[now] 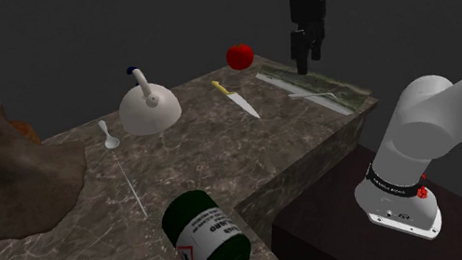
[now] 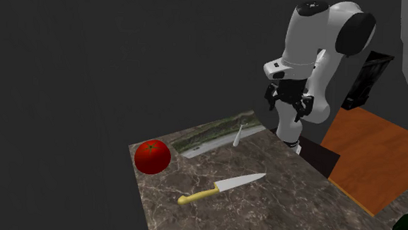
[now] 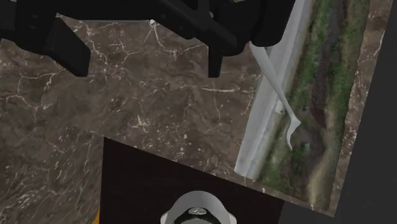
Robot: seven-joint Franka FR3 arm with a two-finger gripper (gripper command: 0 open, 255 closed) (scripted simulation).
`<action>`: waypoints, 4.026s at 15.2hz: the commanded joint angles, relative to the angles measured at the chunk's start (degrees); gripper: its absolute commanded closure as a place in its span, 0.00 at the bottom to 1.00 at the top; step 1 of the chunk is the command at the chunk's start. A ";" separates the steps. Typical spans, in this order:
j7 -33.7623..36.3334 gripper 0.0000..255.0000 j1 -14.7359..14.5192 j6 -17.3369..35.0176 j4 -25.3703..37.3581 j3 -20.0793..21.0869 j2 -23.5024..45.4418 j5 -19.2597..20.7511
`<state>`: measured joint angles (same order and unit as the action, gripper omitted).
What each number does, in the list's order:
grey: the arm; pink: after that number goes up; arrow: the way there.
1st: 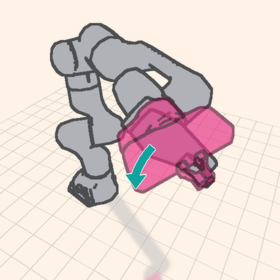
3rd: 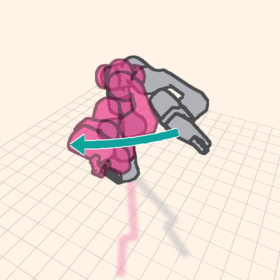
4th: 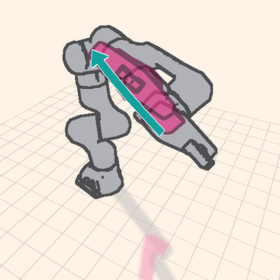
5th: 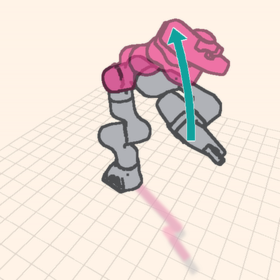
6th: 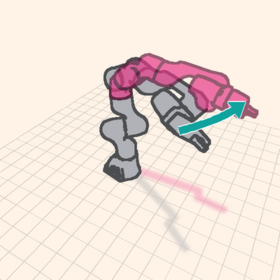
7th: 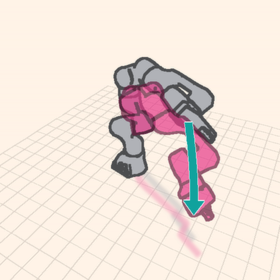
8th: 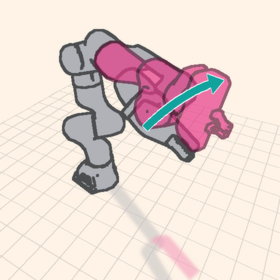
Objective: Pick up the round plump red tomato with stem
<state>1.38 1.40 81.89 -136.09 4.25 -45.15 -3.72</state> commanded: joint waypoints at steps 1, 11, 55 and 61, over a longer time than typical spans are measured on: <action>0.00 0.00 0.00 0.00 0.00 0.00 0.00 0.00; -28.56 0.00 -1.74 6.49 5.70 -13.03 10.58 12.49; -100.71 1.00 -0.78 19.67 60.72 -24.74 70.04 2.90; -100.93 1.00 -0.55 17.94 62.69 -24.77 70.28 2.80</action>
<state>-99.49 0.78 100.52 -74.18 -20.51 25.03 -0.88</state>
